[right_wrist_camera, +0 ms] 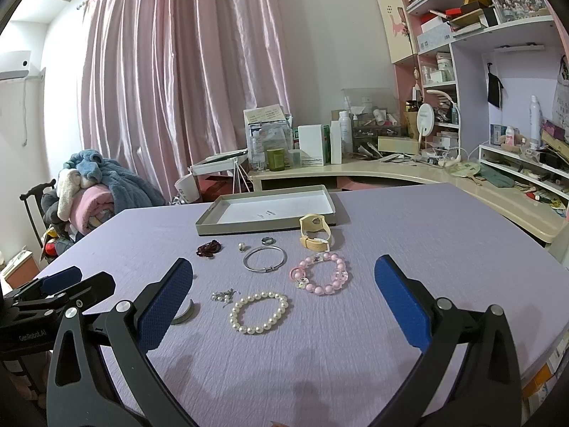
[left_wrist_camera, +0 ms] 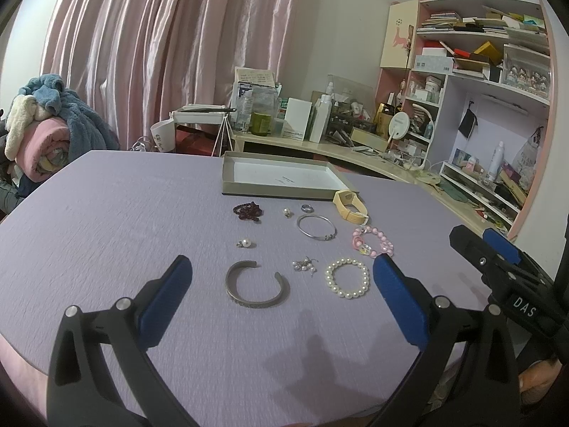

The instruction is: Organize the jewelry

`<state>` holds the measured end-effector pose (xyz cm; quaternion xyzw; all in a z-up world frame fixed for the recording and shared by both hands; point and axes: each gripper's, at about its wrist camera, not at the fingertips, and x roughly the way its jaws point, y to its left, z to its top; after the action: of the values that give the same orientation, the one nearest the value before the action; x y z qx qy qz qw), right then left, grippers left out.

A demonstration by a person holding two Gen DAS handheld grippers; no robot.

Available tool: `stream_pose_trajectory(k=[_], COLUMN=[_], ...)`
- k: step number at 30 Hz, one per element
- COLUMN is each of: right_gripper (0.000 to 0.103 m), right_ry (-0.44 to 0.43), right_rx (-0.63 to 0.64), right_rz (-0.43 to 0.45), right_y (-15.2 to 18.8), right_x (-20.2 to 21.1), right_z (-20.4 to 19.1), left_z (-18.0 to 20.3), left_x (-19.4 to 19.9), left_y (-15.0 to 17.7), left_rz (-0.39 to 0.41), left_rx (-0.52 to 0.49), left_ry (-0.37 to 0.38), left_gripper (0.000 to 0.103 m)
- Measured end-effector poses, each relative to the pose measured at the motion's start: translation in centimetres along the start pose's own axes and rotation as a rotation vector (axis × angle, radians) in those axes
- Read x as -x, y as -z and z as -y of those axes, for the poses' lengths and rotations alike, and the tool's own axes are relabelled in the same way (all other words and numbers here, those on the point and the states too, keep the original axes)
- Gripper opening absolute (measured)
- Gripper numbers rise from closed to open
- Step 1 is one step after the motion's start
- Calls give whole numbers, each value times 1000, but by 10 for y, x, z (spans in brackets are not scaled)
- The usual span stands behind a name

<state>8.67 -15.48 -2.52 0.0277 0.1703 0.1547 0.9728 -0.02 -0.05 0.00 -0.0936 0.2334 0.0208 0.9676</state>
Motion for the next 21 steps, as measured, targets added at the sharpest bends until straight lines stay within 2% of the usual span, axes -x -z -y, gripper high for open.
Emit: stream_pose_trajectory(k=[21], right_gripper=[102], right_ry=[-1], right_rx=[0], right_rz=[1], right_y=[-2], right_x=[0], right_z=[0], left_z=[1], left_x=[-7], left_y=[0], left_rz=[-2], left_rx=[-2], left_ry=[-2], left_gripper=[101])
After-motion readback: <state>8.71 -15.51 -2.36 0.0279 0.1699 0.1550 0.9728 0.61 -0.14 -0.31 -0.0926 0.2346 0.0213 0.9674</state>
